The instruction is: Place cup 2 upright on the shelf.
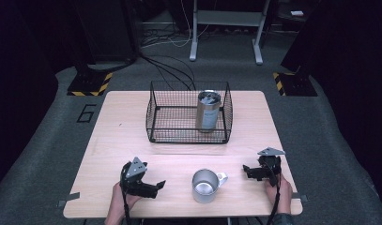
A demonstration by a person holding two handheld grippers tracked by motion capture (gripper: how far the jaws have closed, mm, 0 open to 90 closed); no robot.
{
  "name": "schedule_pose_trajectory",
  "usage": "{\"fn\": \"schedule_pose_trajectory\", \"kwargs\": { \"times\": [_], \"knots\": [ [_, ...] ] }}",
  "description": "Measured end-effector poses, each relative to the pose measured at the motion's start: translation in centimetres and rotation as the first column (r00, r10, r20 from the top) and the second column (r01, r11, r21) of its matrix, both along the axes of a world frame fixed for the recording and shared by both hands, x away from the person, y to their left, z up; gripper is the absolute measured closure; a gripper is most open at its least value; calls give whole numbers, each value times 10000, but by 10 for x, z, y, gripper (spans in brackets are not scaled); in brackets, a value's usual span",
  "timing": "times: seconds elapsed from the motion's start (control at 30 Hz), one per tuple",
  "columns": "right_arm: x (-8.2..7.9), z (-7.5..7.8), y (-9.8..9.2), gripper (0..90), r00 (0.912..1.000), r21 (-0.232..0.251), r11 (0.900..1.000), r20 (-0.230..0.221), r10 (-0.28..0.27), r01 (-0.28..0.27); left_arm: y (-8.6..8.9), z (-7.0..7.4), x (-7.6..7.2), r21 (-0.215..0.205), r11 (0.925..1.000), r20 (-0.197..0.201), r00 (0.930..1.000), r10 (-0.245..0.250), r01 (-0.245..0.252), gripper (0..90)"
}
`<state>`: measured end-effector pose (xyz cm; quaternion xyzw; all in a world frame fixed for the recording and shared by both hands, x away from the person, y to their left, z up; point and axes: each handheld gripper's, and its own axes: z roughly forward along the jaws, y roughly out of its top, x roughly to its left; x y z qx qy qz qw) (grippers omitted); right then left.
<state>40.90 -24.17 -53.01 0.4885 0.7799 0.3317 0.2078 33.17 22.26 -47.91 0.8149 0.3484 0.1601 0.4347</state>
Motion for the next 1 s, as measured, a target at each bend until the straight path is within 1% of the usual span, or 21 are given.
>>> {"fn": "schedule_pose_trajectory", "kwargs": {
  "times": [0.07, 0.1, 0.2, 0.27, 0.4, 0.43, 0.5, 0.57, 0.6, 0.73, 0.77, 0.9, 0.93, 1.0],
  "knots": [
    [0, 0, 0, 0, 10000, -5, 10000, -3, 3, -3, -8, 1, -2, -16, 9995, 8, 9995, -322, 322, 1],
    [0, 0, 0, 0, 10000, -5, 10000, -2, 2, -2, -12, 2, -4, -108, 9988, -41, 9989, -475, 475, 1],
    [0, 0, 0, 0, 10000, -2, 10000, -3, 1, -1, -23, 4, -7, -170, 9960, 55, 9961, -877, 877, 0],
    [0, 0, 0, 0, 10000, -12, 10000, -3, 22, -22, -29, 6, -8, -295, 9939, 94, 9943, -1064, 1066, 1],
    [0, 0, 0, 0, 10000, -11, 10000, -2, 18, -18, -44, 12, -10, -359, 9835, 117, 9842, -1769, 1773, 1],
    [0, 0, 0, 0, 10000, -13, 10000, -9, 21, -21, -48, 13, -10, -460, 9805, 92, 9816, -1908, 1910, 1],
    [0, 0, 0, 0, 10000, -12, 10000, -4, 21, -21, -55, 14, -10, -640, 9724, 74, 9745, -2242, 2242, 1],
    [0, 0, 0, 0, 10000, -10, 10000, -6, 20, -20, -62, 15, -11, -605, 9648, 92, 9667, -2557, 2558, 0],
    [0, 0, 0, 0, 10000, -12, 10000, -7, 20, -20, -66, 15, -12, -684, 9627, 59, 9650, -2620, 2618, 1],
    [0, 0, 0, 0, 10000, -8, 10000, -5, 17, -17, -80, 15, -12, -717, 9501, 141, 9528, -3034, 3036, 0],
    [0, 0, 0, 0, 10000, -10, 10000, -4, 16, -16, -83, 14, -12, -790, 9473, 109, 9505, -3106, 3104, 0],
    [0, 0, 0, 0, 10000, 7, 10000, 5, -19, 19, -94, 13, -10, -718, 9401, 149, 9428, -3330, 3332, 0],
    [0, 0, 0, 0, 10000, 6, 10000, 9, -19, 19, -96, 13, -10, -702, 9373, 135, 9399, -3412, 3413, 0],
    [0, 0, 1, 0, 10000, 41, 10000, 22, -83, 83, -103, 12, -9, -714, 9358, 246, 9386, -3442, 3451, 1]
  ]
}}
